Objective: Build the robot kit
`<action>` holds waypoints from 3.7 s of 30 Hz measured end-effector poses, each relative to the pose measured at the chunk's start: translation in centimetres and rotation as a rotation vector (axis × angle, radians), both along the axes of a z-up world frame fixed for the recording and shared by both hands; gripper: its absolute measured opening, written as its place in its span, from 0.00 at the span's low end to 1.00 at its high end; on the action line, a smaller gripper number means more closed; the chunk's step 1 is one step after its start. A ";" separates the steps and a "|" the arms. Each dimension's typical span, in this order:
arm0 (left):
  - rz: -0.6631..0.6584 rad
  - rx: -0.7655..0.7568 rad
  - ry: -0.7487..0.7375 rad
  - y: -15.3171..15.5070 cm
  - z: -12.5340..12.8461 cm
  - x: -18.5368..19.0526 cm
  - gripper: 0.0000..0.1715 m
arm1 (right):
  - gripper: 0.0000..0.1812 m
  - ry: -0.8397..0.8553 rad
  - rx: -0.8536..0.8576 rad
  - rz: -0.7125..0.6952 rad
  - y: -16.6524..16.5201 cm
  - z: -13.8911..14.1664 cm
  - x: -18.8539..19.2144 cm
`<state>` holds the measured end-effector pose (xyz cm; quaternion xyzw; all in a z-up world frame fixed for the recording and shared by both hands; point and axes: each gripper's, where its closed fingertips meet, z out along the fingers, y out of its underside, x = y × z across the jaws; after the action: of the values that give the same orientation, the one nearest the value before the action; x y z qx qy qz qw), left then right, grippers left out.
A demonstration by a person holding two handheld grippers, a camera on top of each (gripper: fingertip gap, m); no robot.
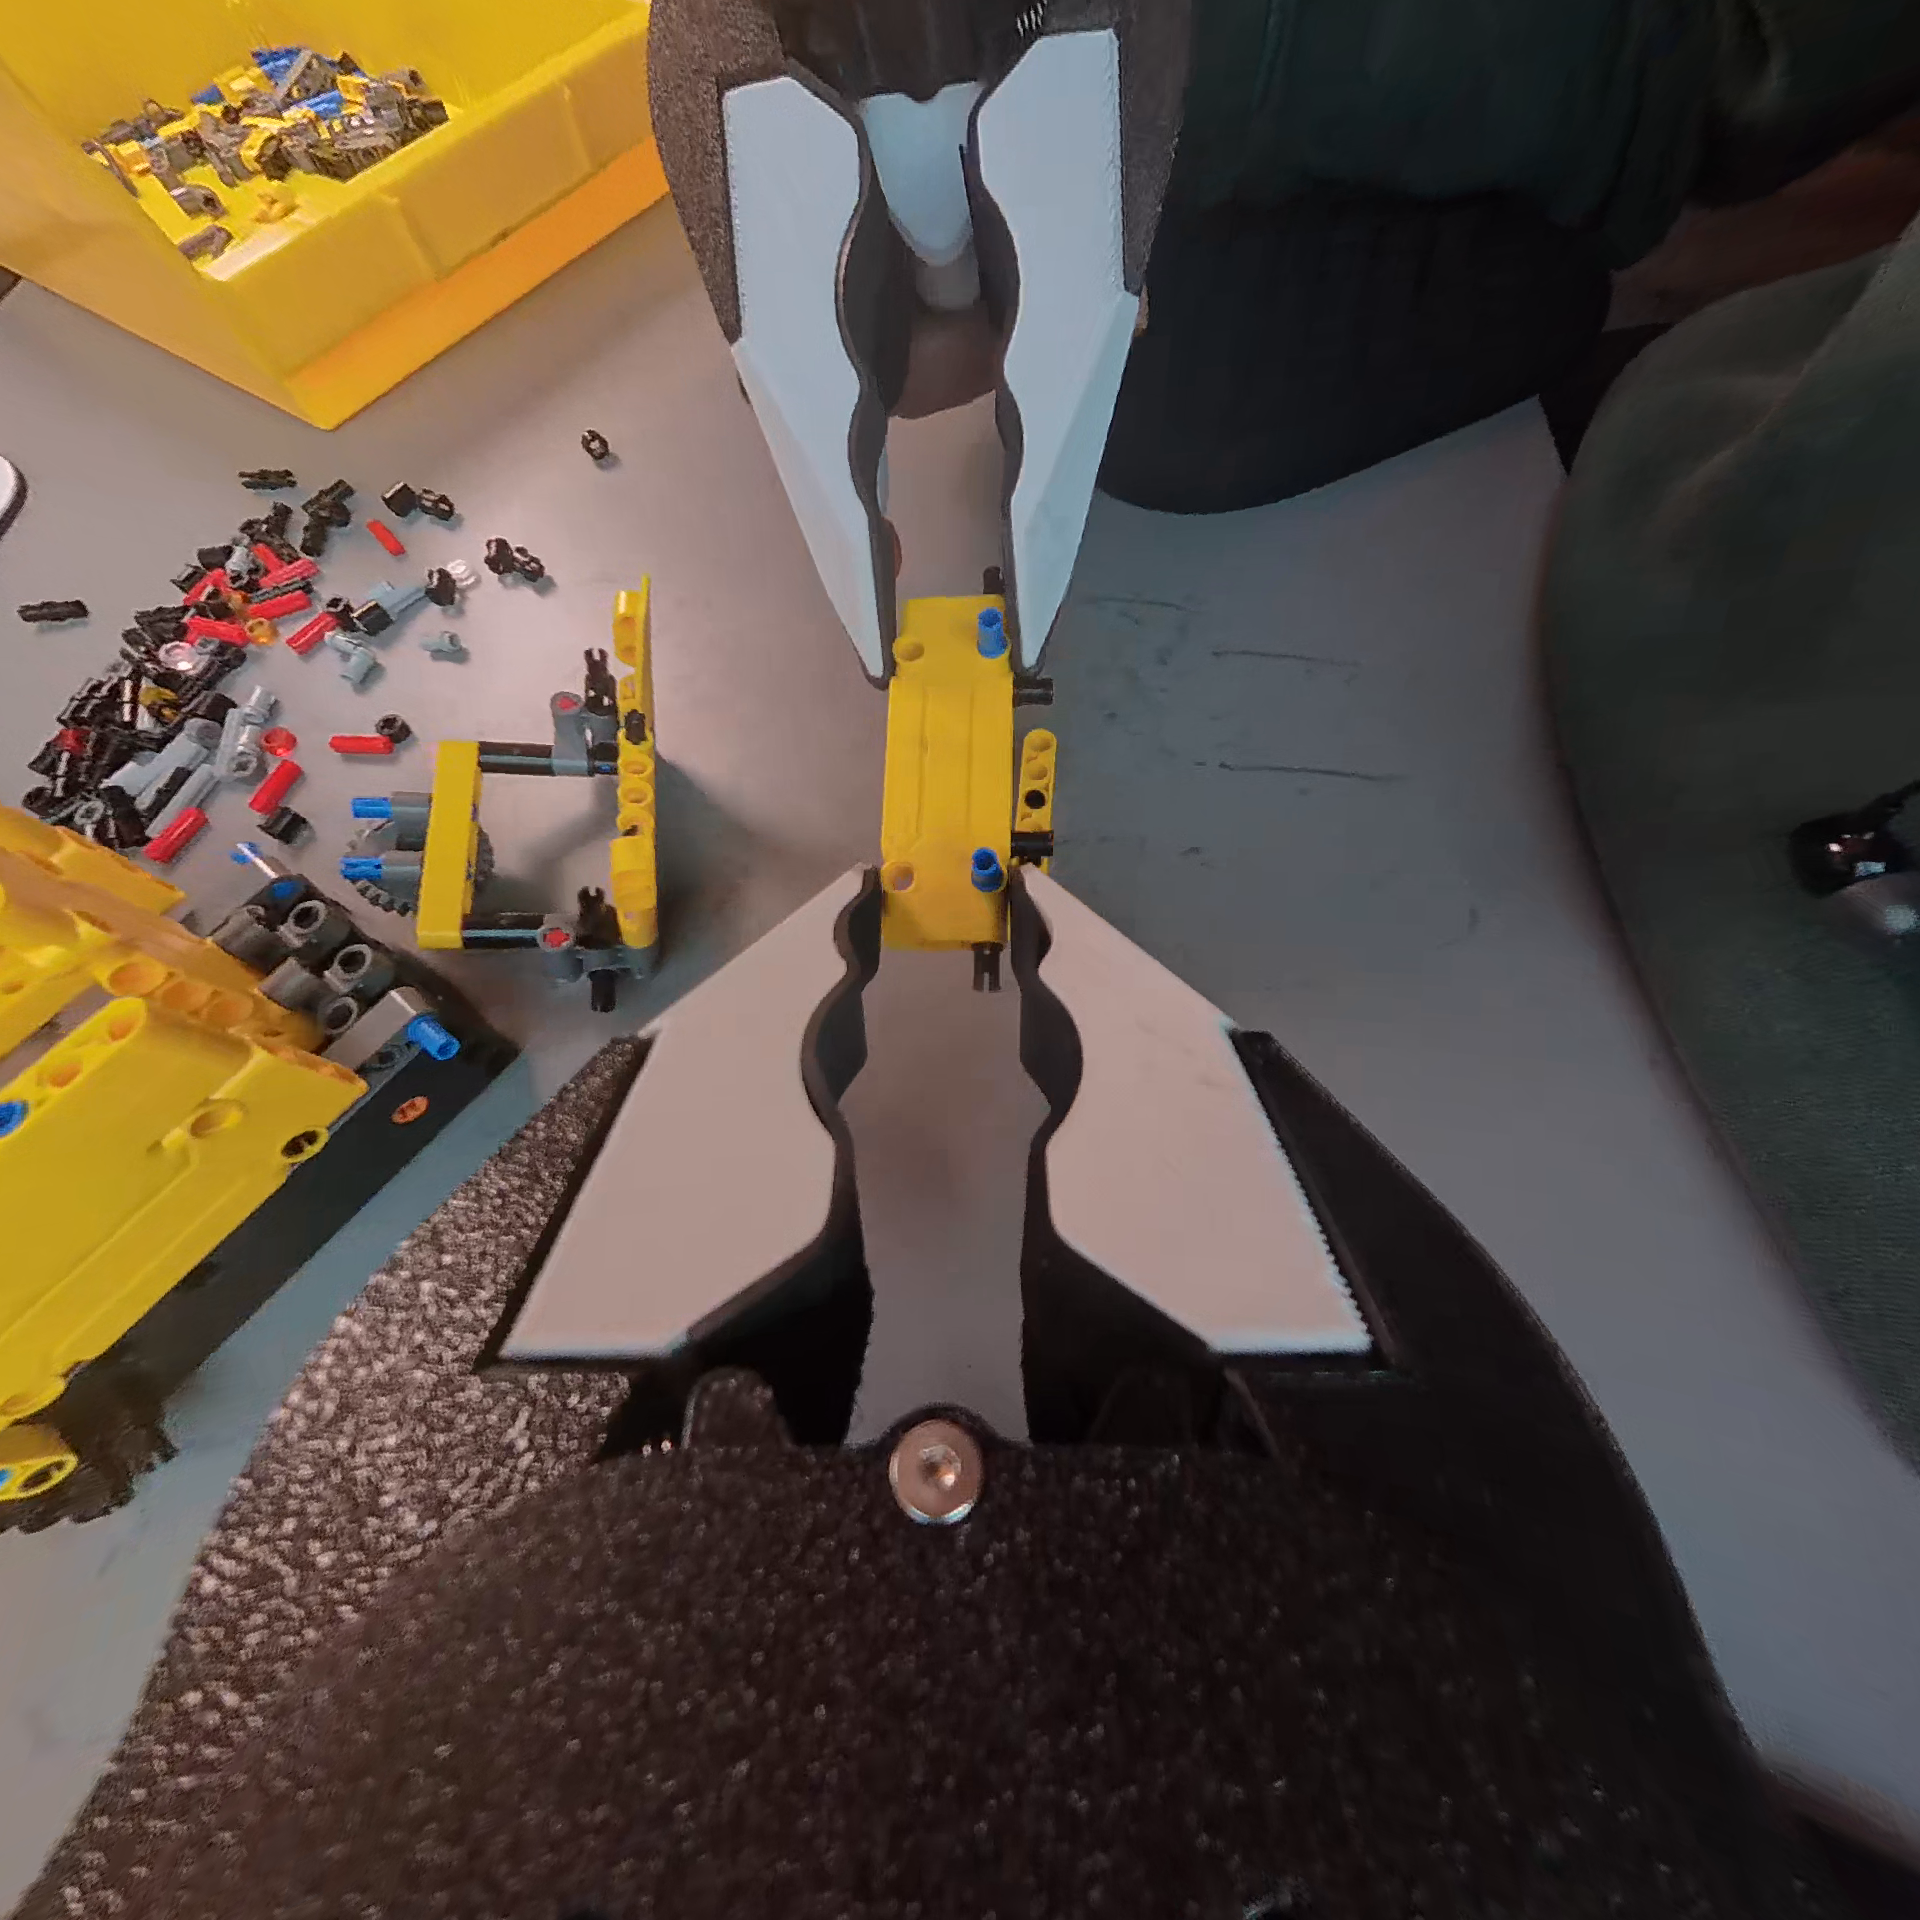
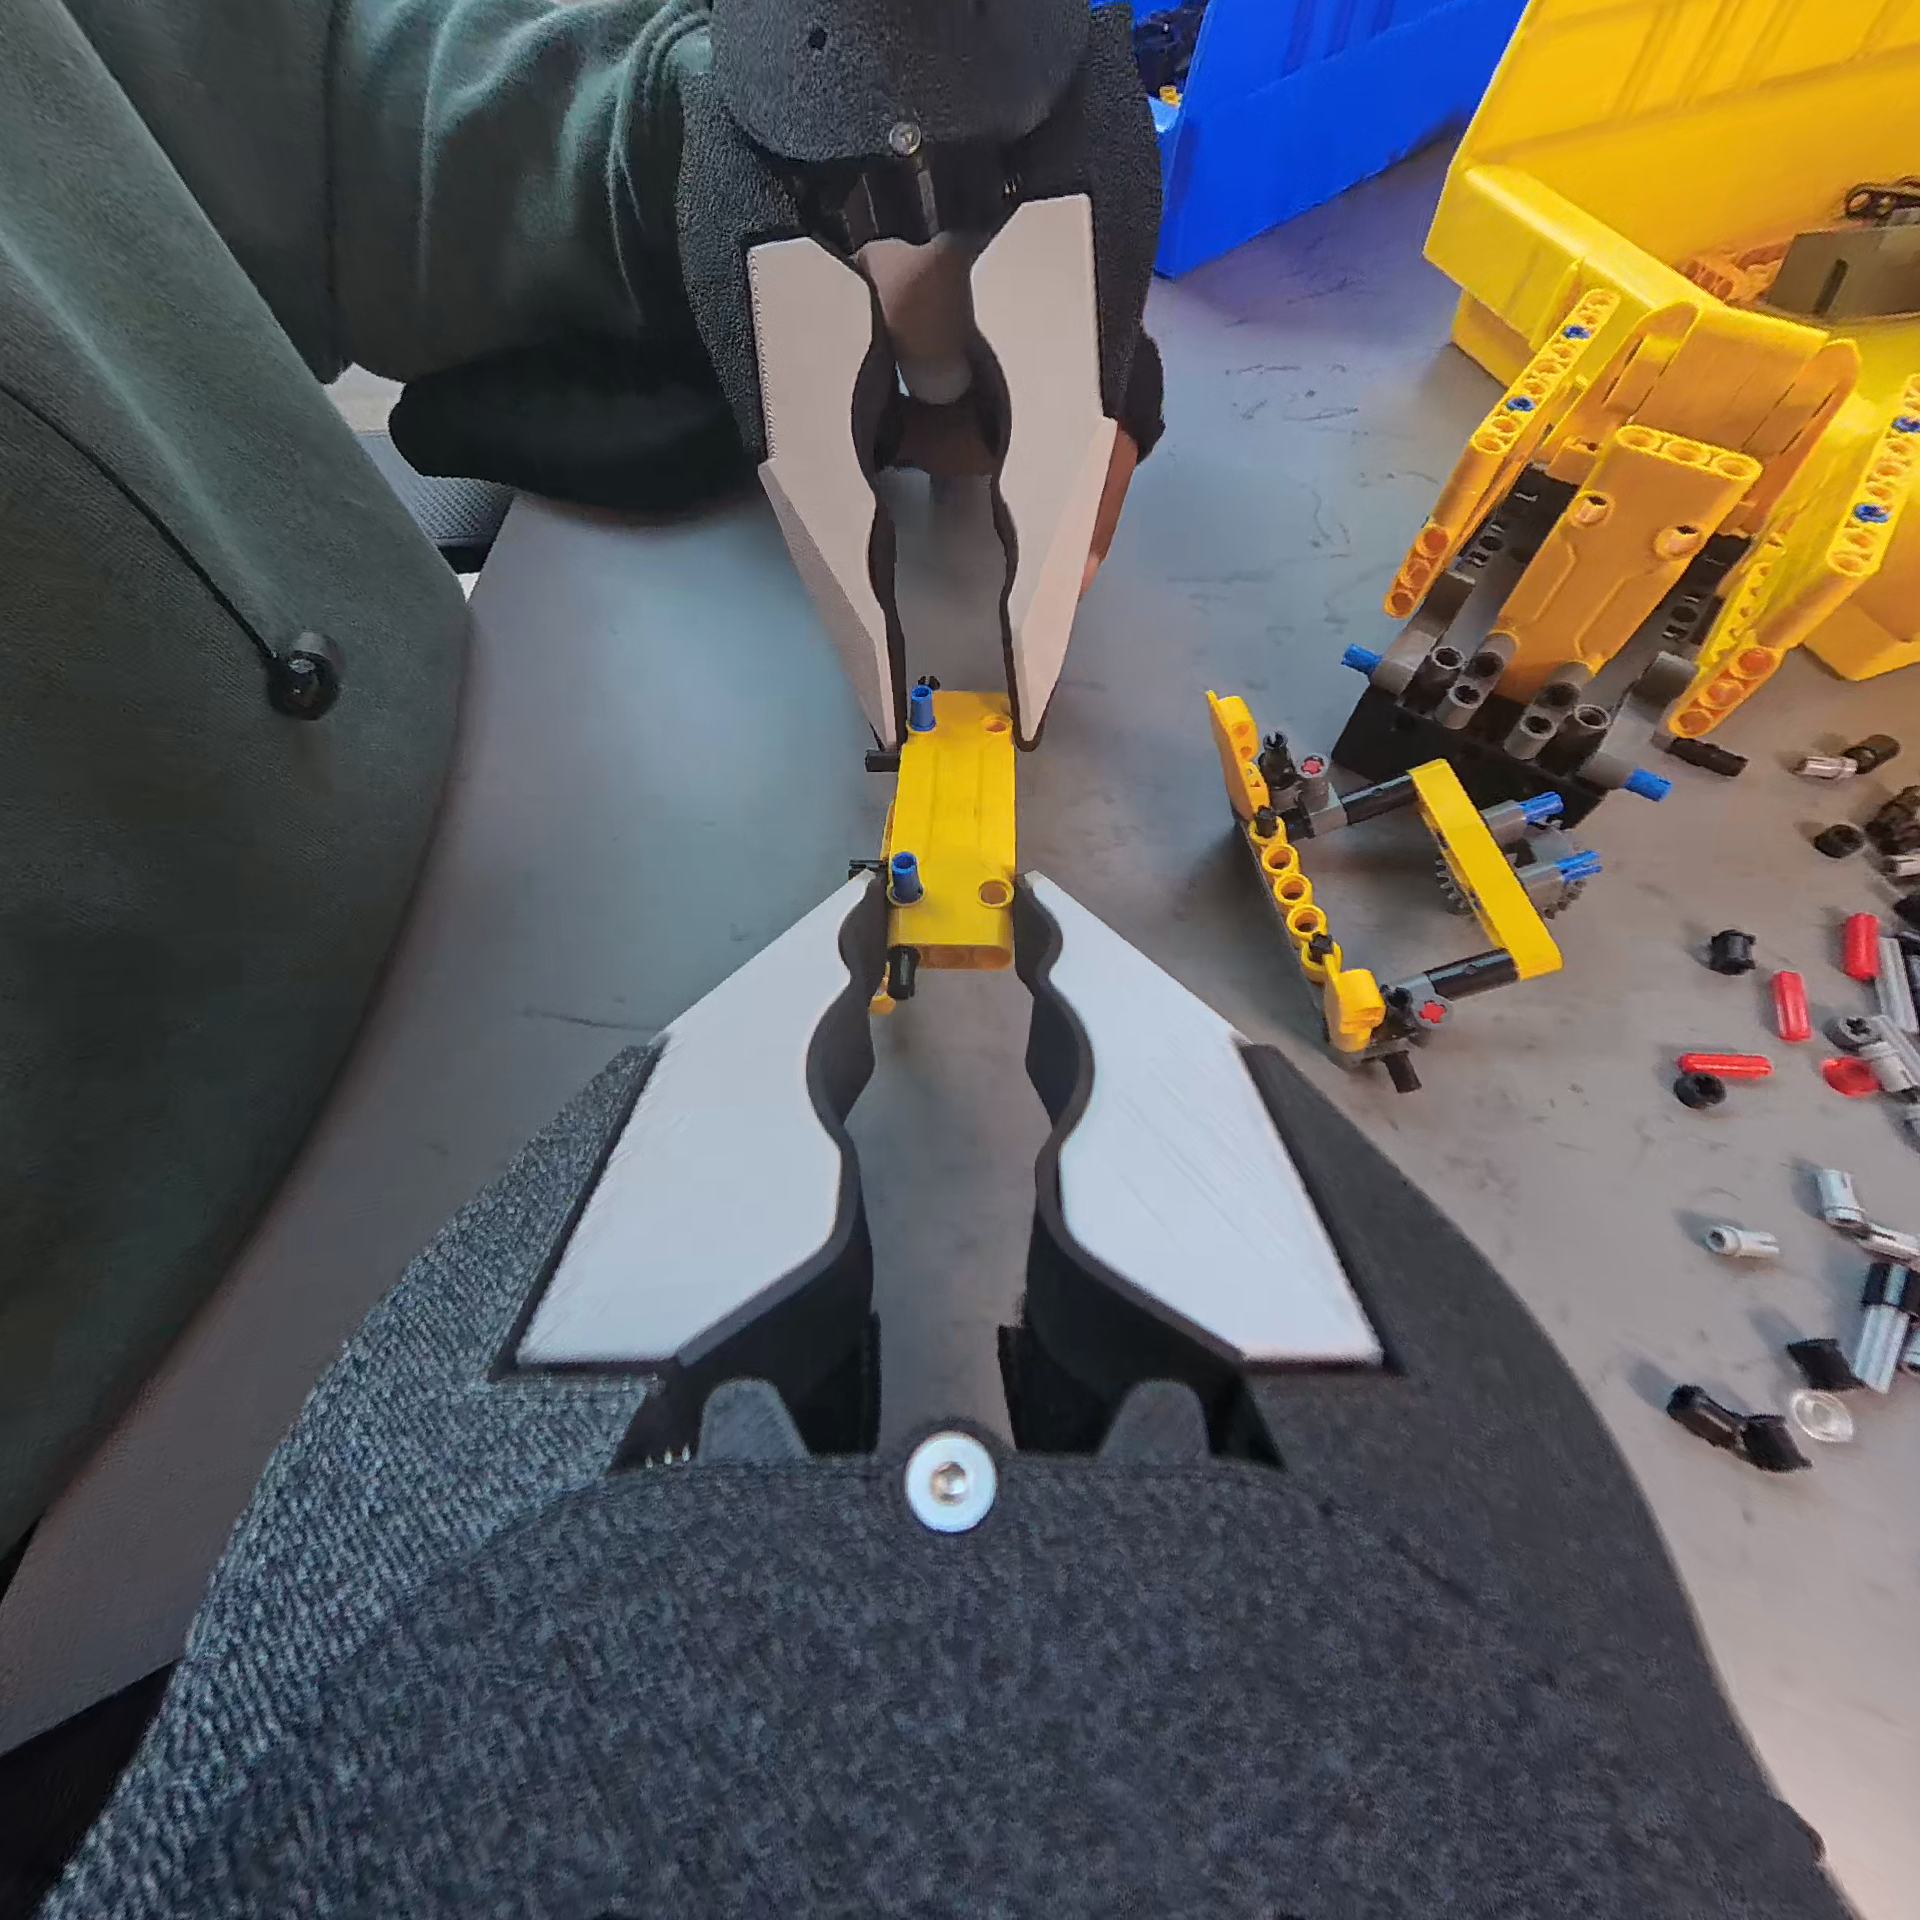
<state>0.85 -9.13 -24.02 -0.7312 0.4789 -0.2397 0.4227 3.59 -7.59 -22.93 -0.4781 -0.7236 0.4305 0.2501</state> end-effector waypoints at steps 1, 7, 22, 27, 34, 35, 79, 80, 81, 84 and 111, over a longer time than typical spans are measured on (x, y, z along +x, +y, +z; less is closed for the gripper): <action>-0.002 -0.017 -0.021 0.0 0.1 0.1 0.14 | 0.13 0.002 0.005 0.002 0.0 0.0 0.1; 0.003 -0.056 -0.063 0.1 0.4 0.1 0.13 | 0.13 0.003 0.020 -0.014 0.2 -0.1 0.1; 0.018 -0.055 -0.083 0.3 0.7 0.0 0.14 | 0.12 0.015 0.011 -0.035 0.5 0.4 0.3; 0.023 -0.090 -0.095 0.3 0.6 -0.1 0.14 | 0.12 0.005 0.009 -0.040 0.6 0.1 0.3; 0.027 -0.126 -0.076 0.4 0.0 -0.1 0.14 | 0.13 -0.019 0.014 -0.055 0.8 -0.5 0.2; 0.026 -0.135 -0.072 0.4 -0.1 0.0 0.14 | 0.13 -0.023 0.009 -0.056 0.8 -0.5 0.2; -0.022 -0.273 -0.081 -0.5 -0.9 0.7 0.14 | 0.12 -0.122 0.021 -0.225 -0.5 -1.0 1.1; -0.013 -0.272 -0.082 -0.3 -0.9 0.7 0.14 | 0.05 -0.119 0.018 -0.221 -0.6 -1.0 1.1; -0.007 -0.274 -0.086 -0.2 -0.9 0.6 0.14 | 0.03 -0.108 0.013 -0.215 -0.7 -0.9 1.0; -0.025 -0.272 -0.114 -0.4 -0.4 0.7 0.13 | 0.07 -0.107 0.015 -0.230 -0.4 -0.8 1.0; 0.106 -0.258 -0.226 1.2 2.1 -1.2 0.04 | 0.09 -0.210 -0.611 -0.264 1.2 1.4 0.2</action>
<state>-0.33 -7.98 -21.95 -0.7720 0.3544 -0.3571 0.3885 3.81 -6.37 -21.54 -0.6619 -0.5151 0.5396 0.0732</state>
